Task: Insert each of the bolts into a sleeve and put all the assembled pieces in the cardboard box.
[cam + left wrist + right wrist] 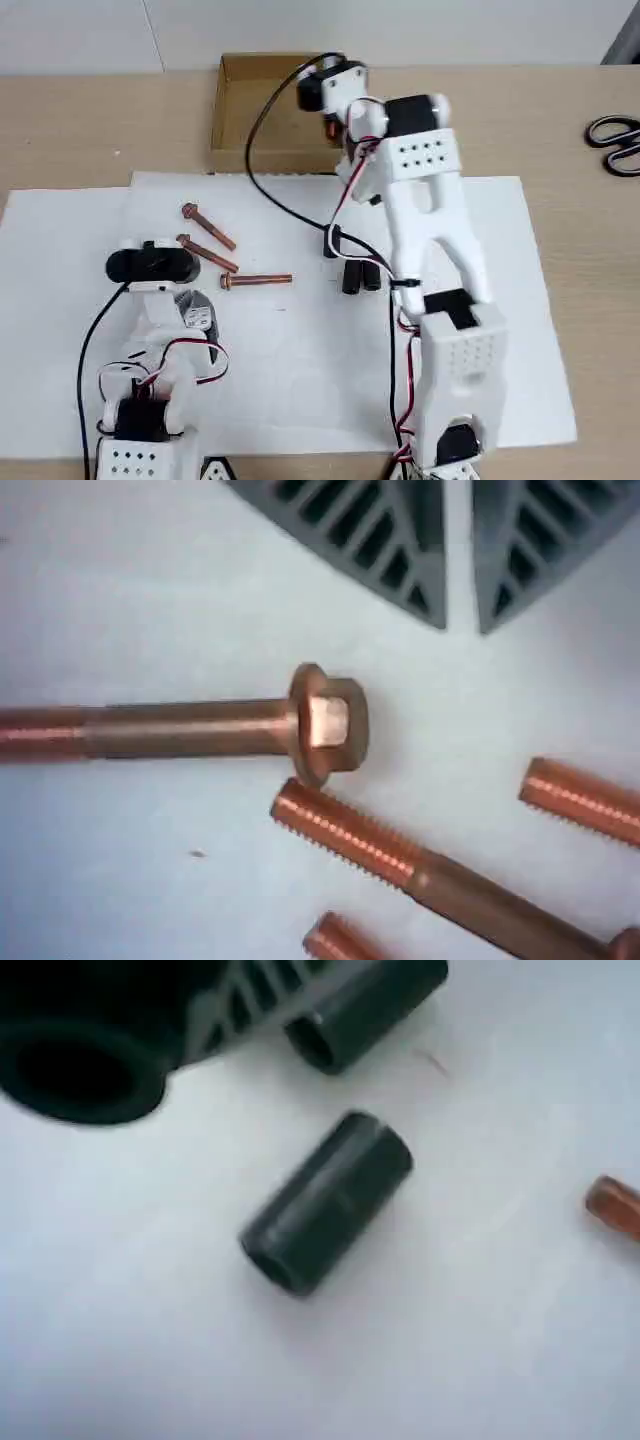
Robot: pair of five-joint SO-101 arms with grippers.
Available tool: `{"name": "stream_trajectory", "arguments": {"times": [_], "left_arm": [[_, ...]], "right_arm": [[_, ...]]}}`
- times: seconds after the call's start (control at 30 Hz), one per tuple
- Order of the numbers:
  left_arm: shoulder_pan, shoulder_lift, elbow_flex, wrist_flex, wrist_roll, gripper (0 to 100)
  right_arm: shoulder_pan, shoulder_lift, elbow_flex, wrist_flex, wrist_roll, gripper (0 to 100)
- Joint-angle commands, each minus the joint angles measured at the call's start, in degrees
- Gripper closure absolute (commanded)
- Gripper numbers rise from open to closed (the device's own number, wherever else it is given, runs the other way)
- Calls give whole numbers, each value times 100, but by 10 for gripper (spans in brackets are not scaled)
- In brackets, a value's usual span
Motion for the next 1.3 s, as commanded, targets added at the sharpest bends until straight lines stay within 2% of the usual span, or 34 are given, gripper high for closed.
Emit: {"name": "stream_trajectory", "arguments": {"times": [0.0,0.13,0.23,0.43,0.67,0.77,0.87,1.07,1.17,1.27], "left_arm": [[-44,-9,-233,167,53,990],[-44,0,-1182,1011,53,990],[-44,229,-1886,1231,53,990],[-53,1934,-3424,1530,255,991],[-97,4097,-4796,1477,457,993],[-607,4686,-4936,1002,545,993],[-1284,5204,-5024,712,1538,993],[-1767,5732,-5068,589,3341,990],[-1776,5741,-5077,598,3807,989],[-1758,5793,-5077,571,3930,989]], "right_arm": [[233,-892,844,101,-299,995],[567,-1745,2215,92,-677,995],[822,-2431,3279,66,-730,995],[1367,-3670,4941,57,-738,995],[2185,-4602,6145,48,-853,995],[2519,-4857,6365,40,-1152,995],[2818,-5024,6505,40,-1354,995],[3081,-5121,6857,-75,-1688,995],[3081,-5121,7024,-48,-1758,995],[3178,-5121,7112,-40,-1749,995]]}}
